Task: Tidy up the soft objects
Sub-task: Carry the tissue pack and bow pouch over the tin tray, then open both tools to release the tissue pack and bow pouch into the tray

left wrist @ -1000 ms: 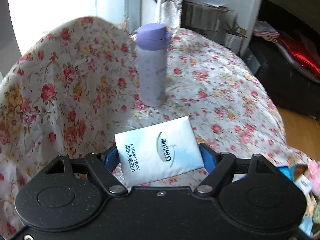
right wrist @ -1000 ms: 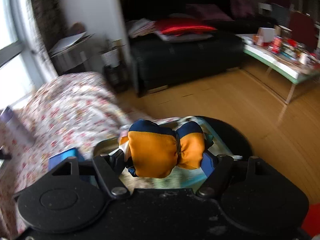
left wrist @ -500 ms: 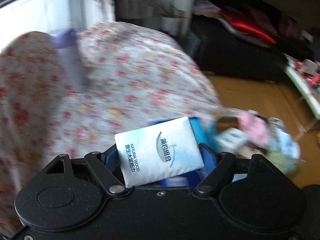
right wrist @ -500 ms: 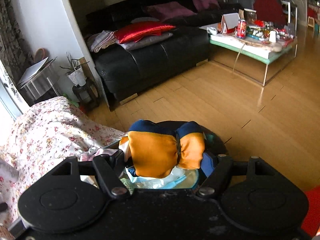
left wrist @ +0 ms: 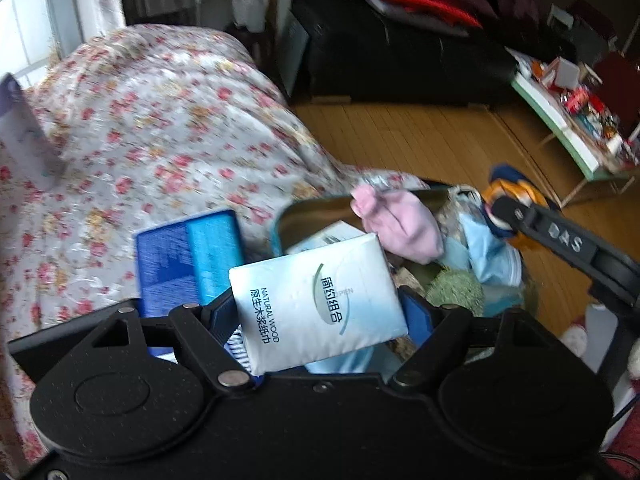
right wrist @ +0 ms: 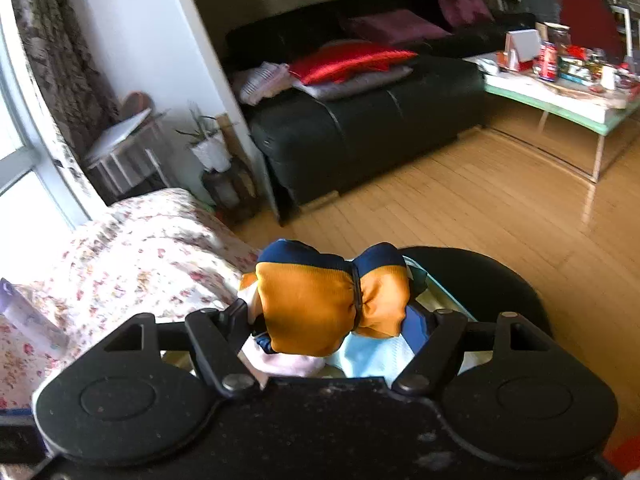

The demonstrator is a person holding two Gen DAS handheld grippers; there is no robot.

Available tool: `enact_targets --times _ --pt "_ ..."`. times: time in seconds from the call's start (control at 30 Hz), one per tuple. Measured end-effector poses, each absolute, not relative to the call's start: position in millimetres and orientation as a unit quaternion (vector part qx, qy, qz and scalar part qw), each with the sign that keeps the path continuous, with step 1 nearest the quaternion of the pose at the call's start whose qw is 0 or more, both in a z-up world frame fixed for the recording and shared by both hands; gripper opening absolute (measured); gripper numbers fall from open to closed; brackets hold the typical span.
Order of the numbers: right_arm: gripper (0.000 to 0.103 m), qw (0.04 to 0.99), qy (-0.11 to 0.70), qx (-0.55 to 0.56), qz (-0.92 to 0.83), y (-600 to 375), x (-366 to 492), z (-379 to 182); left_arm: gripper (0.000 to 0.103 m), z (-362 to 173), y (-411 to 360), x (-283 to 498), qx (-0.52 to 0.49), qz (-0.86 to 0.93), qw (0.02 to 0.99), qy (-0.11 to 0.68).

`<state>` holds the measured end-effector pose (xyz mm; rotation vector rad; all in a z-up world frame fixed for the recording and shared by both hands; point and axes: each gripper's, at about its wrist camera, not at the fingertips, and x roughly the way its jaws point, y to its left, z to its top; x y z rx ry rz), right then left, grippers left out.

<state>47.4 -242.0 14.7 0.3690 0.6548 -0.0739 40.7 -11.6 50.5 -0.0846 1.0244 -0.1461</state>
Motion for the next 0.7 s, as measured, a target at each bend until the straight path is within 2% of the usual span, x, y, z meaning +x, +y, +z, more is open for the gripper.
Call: enact_targets --times 0.33,0.5,0.7 --pt "0.073 0.929 0.325 0.174 -0.012 -240 51 6 0.076 25 -39 49 -0.034 -0.078 0.851 0.518" --pt "0.081 0.934 0.313 0.169 -0.009 -240 49 6 0.078 22 -44 49 -0.028 -0.076 0.852 0.518" --pt "0.082 0.933 0.312 0.178 -0.007 -243 48 6 0.081 23 -39 46 -0.044 -0.072 0.852 0.517"
